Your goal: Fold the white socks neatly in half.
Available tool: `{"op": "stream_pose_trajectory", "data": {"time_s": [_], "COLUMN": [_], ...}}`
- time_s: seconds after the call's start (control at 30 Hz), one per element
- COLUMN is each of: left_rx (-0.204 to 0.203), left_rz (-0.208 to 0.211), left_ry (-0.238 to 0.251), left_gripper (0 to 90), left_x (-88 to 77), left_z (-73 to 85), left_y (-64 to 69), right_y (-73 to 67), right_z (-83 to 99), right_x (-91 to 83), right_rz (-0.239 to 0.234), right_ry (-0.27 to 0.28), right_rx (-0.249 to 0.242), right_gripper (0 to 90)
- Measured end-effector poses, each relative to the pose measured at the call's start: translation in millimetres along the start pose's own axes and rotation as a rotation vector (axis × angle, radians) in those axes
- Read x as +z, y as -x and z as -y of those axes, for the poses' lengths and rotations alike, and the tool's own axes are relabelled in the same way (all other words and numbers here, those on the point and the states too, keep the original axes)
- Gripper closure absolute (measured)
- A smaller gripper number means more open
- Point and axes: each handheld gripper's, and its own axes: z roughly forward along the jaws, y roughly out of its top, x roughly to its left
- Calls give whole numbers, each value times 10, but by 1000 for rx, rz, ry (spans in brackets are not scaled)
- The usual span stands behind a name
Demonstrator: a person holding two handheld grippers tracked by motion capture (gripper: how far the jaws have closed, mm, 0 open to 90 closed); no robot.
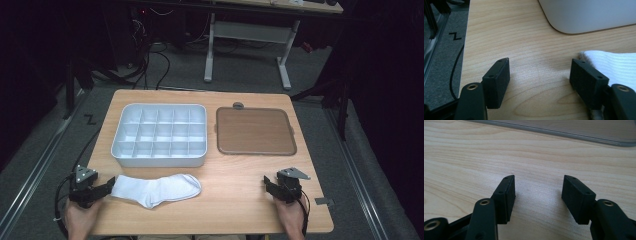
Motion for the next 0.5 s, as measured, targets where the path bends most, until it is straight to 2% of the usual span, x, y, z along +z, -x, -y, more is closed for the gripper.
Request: {"op": "stream_pose_trajectory", "data": {"time_s": [0.07,0.17,0.3,0.4,0.5], "left_rx": [0,0,-6,-23,-58], "left_rz": [0,3,14,31,60], "left_ry": [0,-1,-5,-14,-22], "left_gripper": [333,332,319,301,305], "left_x": [0,-1,-4,-14,-36], "left_z": [0,0,-3,-16,-35], "left_y": [0,1,0,-14,-30], "right_y": [39,3,-1,-2,-31], "right_z": [12,11,2,-6,-13], "right_x": [-17,-12,-9,-10,-21], "right_rz": [-30,-4,2,10,1], "right_ry": [6,-1,-4,-8,-11], "right_rx": [20,-31,-24,-19,-20], "right_gripper": [457,466,475,504,544]}}
